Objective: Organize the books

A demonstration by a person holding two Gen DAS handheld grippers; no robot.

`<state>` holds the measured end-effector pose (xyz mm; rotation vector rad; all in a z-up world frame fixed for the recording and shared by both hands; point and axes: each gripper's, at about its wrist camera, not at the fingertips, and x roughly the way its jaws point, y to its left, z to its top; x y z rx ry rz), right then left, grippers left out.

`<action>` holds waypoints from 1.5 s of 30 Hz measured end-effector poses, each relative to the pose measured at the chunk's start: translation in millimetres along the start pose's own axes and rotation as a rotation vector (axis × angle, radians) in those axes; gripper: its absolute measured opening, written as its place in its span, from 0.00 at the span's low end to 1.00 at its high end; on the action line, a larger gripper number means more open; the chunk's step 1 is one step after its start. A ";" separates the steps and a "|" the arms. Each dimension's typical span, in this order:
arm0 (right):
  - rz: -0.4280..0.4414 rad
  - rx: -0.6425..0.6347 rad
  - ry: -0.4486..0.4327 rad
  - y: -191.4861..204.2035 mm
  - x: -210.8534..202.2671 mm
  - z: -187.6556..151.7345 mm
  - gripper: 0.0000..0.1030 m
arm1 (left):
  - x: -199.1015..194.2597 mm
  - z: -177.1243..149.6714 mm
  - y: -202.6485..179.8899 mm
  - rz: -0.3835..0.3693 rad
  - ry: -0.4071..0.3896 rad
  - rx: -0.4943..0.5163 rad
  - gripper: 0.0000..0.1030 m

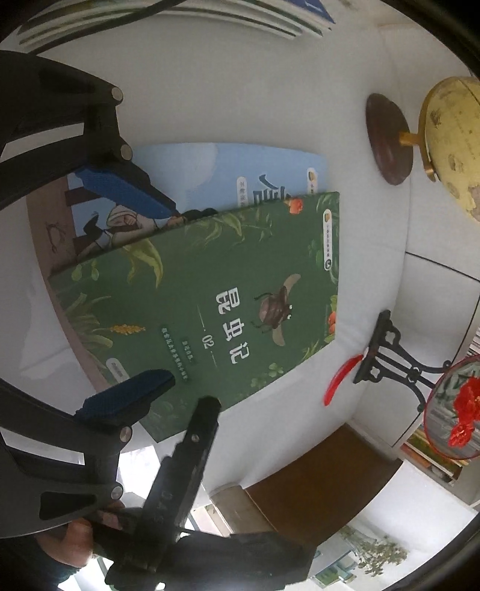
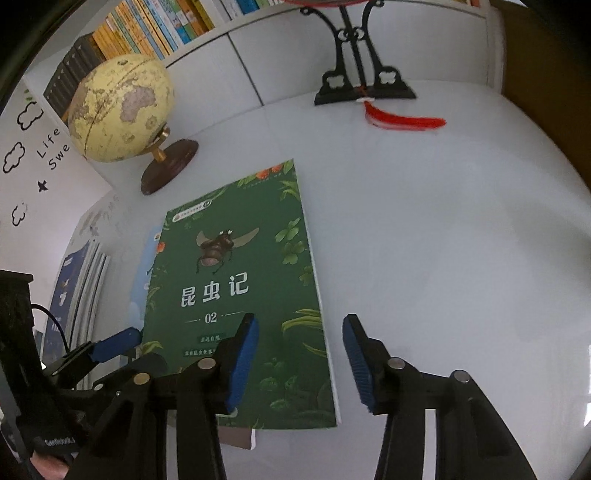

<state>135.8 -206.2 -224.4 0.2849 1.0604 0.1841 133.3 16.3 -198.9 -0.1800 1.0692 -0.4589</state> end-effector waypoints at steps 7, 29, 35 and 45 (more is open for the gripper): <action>0.030 0.033 0.037 3.2 5.3 -8.1 0.44 | -6.2 -4.1 6.1 -0.033 0.005 -0.036 0.79; 0.046 -0.048 0.055 40.7 -1.9 -16.5 0.44 | -17.2 5.2 62.5 0.058 -0.004 -0.150 0.70; 0.123 -0.047 0.067 48.1 11.0 -5.3 0.44 | -12.5 -2.6 42.9 0.036 0.029 -0.097 0.70; 0.068 0.037 0.019 34.7 7.7 -6.1 0.44 | -19.4 -8.5 52.2 0.010 0.036 -0.119 0.70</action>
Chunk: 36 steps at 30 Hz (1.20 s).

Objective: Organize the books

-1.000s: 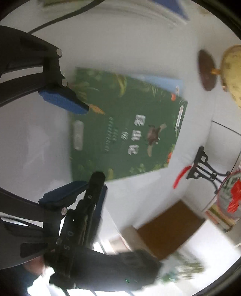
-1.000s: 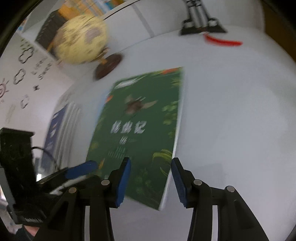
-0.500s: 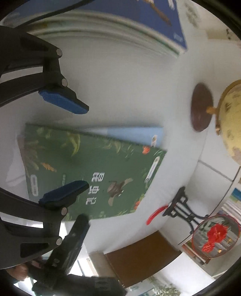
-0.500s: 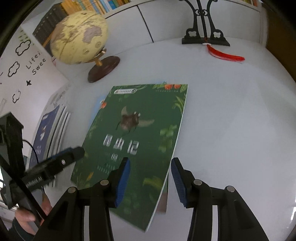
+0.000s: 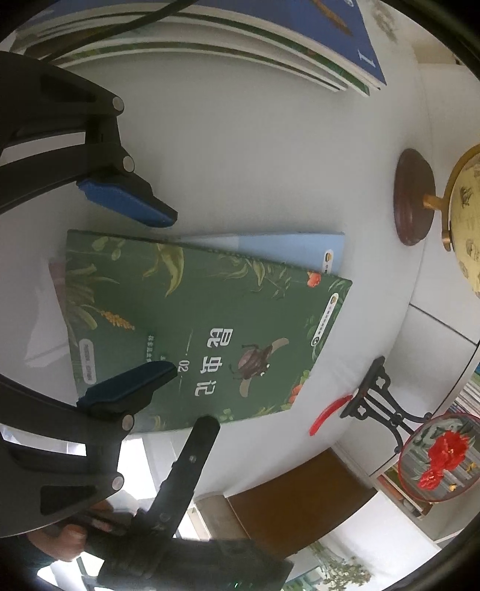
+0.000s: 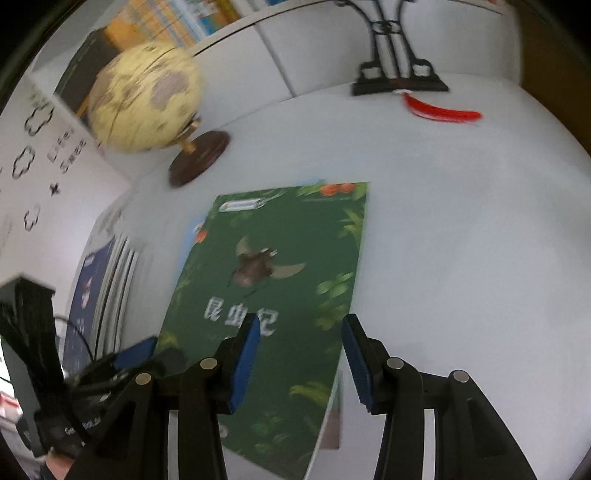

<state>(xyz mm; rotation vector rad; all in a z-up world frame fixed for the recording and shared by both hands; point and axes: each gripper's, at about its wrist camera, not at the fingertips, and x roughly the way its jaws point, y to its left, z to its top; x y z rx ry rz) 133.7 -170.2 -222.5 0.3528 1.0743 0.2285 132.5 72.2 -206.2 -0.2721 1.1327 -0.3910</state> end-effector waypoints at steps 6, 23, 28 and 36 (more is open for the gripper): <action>0.077 -0.035 0.047 9.5 8.8 6.7 0.44 | -0.6 -5.2 -11.8 0.017 -0.003 0.038 0.70; -0.038 -0.029 0.013 1.7 12.6 14.9 0.45 | -6.3 -7.7 -9.5 0.008 -0.001 0.014 0.71; -0.009 -0.032 0.020 8.8 8.6 12.2 0.46 | -20.3 -34.5 -7.4 -0.002 0.018 -0.026 0.71; 0.025 -0.047 0.096 13.7 -5.6 -41.9 0.45 | -36.3 -63.3 7.0 0.025 0.012 -0.056 0.71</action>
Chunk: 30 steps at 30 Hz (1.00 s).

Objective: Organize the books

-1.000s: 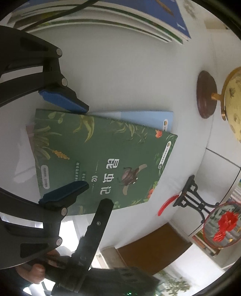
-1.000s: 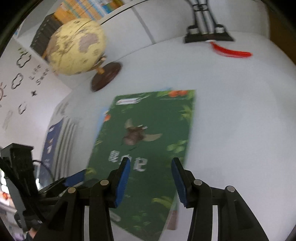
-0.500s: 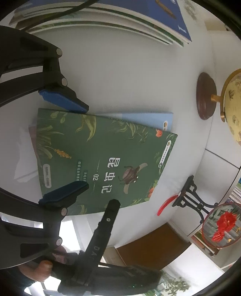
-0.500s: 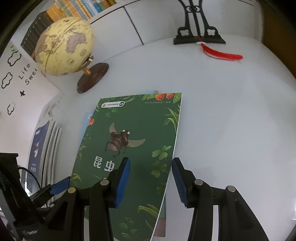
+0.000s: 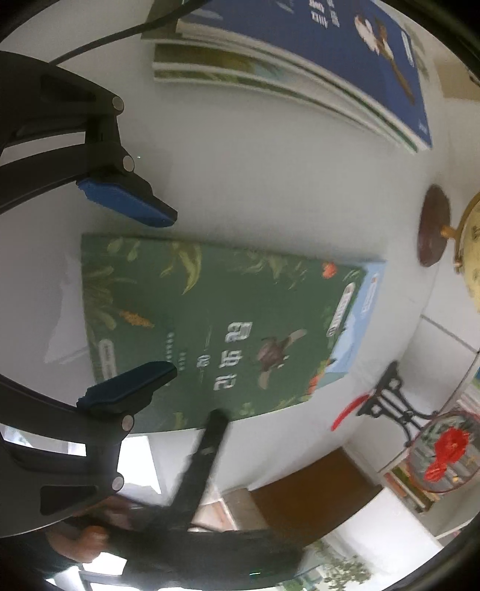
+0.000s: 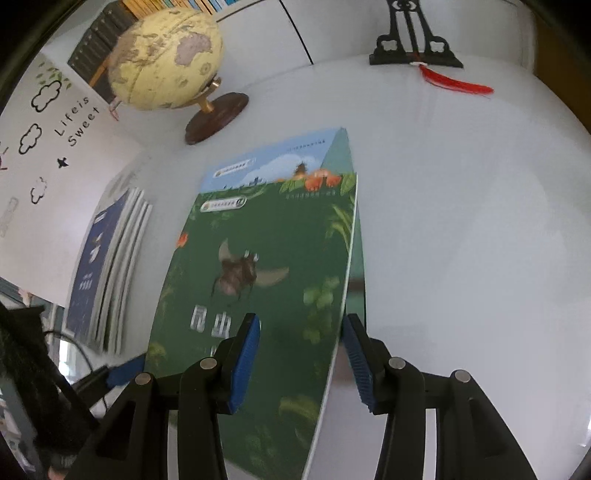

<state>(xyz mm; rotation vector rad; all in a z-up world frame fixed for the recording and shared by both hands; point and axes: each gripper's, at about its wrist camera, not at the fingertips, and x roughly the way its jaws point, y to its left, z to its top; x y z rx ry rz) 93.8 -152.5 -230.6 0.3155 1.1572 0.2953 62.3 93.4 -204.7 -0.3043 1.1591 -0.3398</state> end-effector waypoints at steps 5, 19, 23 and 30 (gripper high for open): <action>0.025 0.008 -0.001 -1.3 -7.8 -17.8 0.45 | 5.8 10.1 -1.0 -0.036 -0.013 -0.029 0.68; 0.229 0.083 -0.081 -0.3 -43.0 -24.1 0.46 | -32.6 -1.5 -46.9 -0.171 -0.097 0.032 0.66; 0.233 0.117 -0.026 -8.7 -24.7 -33.9 0.45 | -22.8 -2.3 -34.9 -0.188 -0.088 -0.029 0.56; 0.244 0.140 -0.026 -18.9 -18.5 -48.4 0.44 | -27.6 -3.8 -36.7 -0.245 -0.099 -0.078 0.48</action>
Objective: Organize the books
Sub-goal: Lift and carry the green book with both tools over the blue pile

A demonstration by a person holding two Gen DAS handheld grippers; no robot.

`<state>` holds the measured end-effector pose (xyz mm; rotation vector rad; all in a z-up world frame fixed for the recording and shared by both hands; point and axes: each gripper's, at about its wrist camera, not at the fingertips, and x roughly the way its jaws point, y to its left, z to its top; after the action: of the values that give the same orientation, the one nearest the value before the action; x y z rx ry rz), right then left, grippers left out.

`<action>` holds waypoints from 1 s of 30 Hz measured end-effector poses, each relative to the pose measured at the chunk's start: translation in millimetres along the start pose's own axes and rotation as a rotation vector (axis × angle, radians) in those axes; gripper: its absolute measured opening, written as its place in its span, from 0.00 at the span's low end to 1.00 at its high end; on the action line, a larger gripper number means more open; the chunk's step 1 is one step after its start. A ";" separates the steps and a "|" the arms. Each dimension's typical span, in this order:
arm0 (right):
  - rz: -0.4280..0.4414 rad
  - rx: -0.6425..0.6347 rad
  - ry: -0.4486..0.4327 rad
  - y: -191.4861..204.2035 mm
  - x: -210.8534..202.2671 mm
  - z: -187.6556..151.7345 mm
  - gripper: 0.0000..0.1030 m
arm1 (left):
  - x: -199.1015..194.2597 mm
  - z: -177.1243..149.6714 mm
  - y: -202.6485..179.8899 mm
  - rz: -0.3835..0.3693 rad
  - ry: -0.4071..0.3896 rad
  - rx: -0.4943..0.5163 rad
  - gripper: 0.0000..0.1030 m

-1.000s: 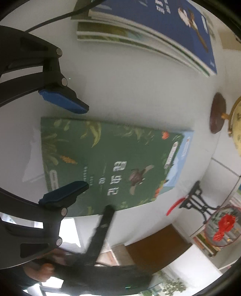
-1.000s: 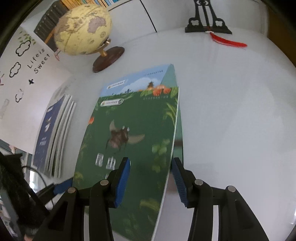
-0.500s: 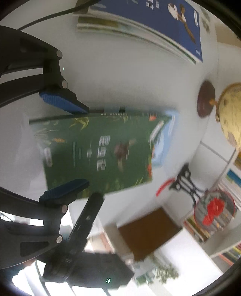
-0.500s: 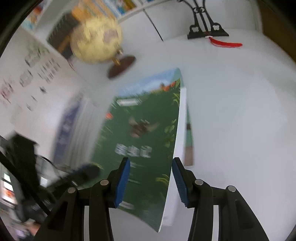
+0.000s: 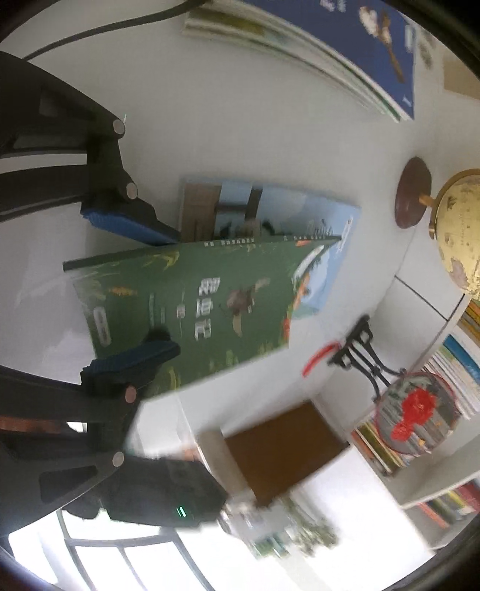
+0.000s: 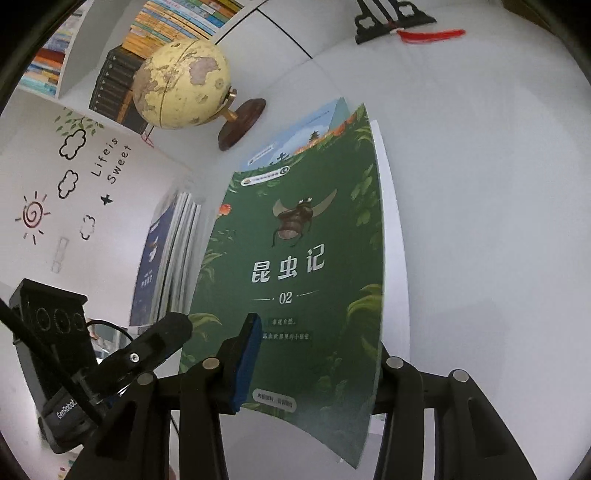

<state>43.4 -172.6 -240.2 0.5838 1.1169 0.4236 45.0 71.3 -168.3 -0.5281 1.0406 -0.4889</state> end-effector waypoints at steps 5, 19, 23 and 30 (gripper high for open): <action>-0.007 -0.039 -0.002 2.6 -6.5 -5.0 0.44 | -9.4 -9.2 -24.5 -0.020 -0.022 0.072 0.48; 0.061 0.038 -0.008 -15.2 -31.0 -27.5 0.43 | -14.4 -32.4 -8.1 -0.244 0.001 -0.202 0.45; 0.082 0.049 -0.015 -14.9 -39.5 -34.3 0.43 | -16.6 -41.5 -12.6 -0.193 -0.015 -0.192 0.45; 0.063 -0.060 -0.017 17.8 -50.0 -45.0 0.43 | -32.0 -55.3 -26.8 -0.202 -0.014 -0.172 0.45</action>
<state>-18.0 -178.3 -207.8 0.5700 1.0680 0.5041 -21.6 60.3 -152.6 -0.7936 1.0266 -0.5762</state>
